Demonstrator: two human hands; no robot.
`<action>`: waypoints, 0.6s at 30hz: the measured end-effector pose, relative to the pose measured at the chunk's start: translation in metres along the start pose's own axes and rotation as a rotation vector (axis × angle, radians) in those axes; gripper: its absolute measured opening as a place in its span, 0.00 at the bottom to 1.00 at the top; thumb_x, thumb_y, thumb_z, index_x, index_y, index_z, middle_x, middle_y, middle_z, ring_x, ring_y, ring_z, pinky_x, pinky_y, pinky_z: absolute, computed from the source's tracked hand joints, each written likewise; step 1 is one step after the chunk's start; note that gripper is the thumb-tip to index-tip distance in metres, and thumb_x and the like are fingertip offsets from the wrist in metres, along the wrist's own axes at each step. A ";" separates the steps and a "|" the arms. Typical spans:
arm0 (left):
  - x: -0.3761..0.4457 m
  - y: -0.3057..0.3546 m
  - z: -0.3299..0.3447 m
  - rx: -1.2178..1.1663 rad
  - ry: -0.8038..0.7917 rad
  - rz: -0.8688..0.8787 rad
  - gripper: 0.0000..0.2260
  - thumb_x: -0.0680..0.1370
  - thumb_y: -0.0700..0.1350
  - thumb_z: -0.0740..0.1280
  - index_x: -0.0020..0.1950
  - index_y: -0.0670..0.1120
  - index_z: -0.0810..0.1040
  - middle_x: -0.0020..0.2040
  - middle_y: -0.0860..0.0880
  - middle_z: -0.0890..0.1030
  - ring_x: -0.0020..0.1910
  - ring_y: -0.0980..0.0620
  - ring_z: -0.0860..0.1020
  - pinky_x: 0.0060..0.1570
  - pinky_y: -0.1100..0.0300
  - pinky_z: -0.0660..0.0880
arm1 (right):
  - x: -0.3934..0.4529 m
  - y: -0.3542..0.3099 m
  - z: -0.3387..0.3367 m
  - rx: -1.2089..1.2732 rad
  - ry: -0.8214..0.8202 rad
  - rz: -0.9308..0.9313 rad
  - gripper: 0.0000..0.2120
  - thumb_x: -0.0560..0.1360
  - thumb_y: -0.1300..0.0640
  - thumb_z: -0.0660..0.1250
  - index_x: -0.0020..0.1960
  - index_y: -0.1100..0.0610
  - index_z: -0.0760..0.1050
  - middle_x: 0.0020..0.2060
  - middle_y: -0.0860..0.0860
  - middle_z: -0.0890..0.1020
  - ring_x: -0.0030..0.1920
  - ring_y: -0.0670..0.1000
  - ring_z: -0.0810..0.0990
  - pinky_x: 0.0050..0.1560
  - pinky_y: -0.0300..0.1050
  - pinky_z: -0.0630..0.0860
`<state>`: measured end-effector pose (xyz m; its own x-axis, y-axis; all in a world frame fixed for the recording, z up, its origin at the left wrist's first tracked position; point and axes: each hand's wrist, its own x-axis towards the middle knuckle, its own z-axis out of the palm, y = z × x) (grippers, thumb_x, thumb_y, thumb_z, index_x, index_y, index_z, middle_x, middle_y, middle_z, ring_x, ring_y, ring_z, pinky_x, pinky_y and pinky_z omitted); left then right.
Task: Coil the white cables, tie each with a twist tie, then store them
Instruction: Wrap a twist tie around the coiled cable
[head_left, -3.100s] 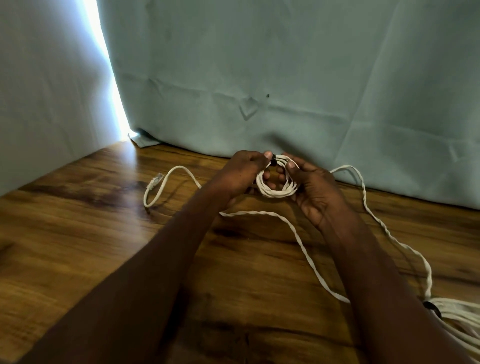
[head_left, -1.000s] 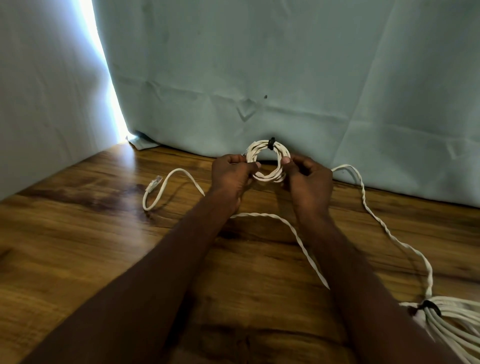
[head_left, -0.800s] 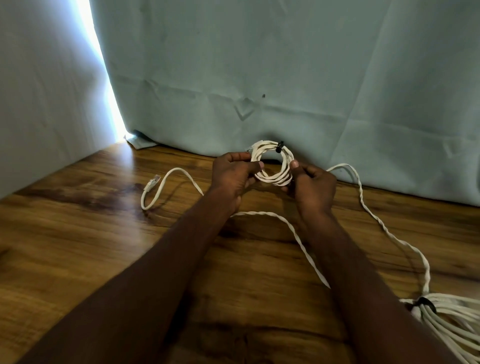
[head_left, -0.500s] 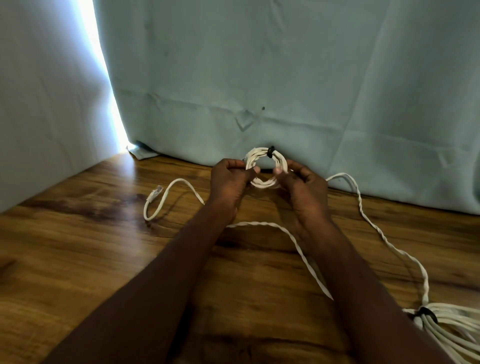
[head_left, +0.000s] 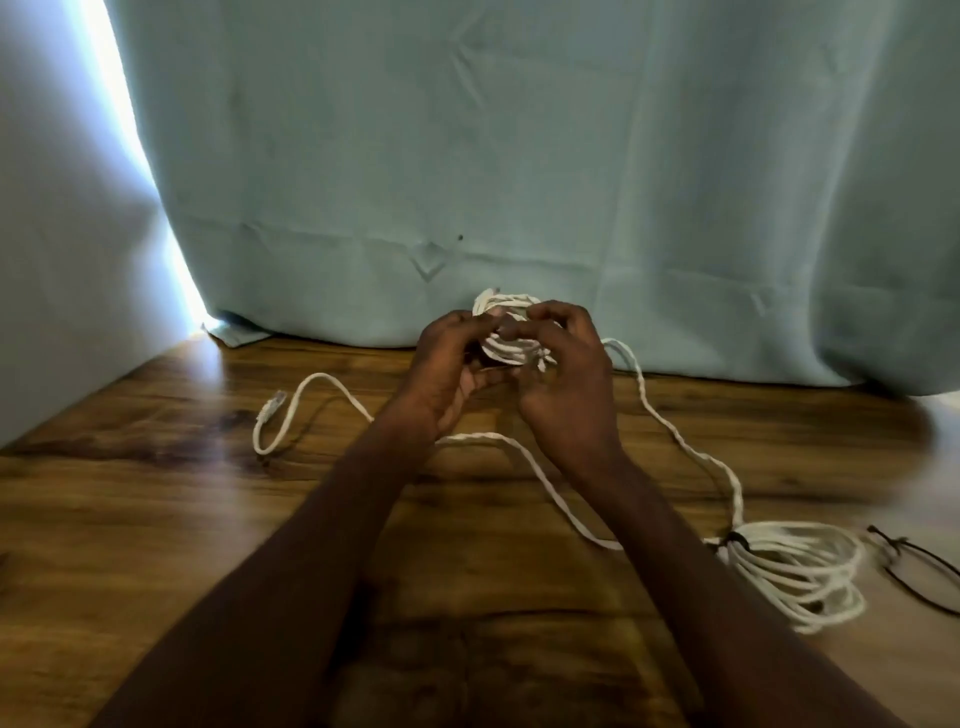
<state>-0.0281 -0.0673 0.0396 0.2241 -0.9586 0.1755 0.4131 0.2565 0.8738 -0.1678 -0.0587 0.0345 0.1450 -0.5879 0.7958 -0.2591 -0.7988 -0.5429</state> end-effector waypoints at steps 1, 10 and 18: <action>-0.003 -0.001 0.004 -0.008 -0.017 0.000 0.05 0.82 0.41 0.66 0.52 0.39 0.79 0.43 0.43 0.85 0.46 0.44 0.84 0.48 0.48 0.84 | -0.003 -0.004 -0.014 -0.007 0.011 -0.015 0.26 0.66 0.75 0.66 0.60 0.58 0.82 0.62 0.50 0.76 0.63 0.41 0.76 0.62 0.29 0.71; -0.066 -0.029 0.083 0.077 -0.234 -0.020 0.13 0.82 0.40 0.68 0.63 0.34 0.80 0.51 0.39 0.85 0.48 0.44 0.85 0.46 0.50 0.85 | -0.011 -0.028 -0.169 0.310 -0.166 0.753 0.18 0.77 0.52 0.75 0.65 0.56 0.79 0.50 0.57 0.88 0.45 0.56 0.88 0.46 0.50 0.84; -0.116 -0.080 0.190 0.349 -0.227 -0.007 0.14 0.76 0.34 0.75 0.60 0.36 0.80 0.44 0.40 0.84 0.37 0.50 0.85 0.35 0.58 0.82 | -0.069 -0.022 -0.282 0.306 0.100 0.950 0.09 0.76 0.65 0.73 0.55 0.60 0.83 0.44 0.57 0.88 0.40 0.53 0.87 0.39 0.44 0.84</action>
<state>-0.2547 -0.0004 0.0351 0.0056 -0.9731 0.2301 0.0816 0.2298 0.9698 -0.4414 0.0359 0.0670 -0.0789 -0.9969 0.0082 0.0328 -0.0108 -0.9994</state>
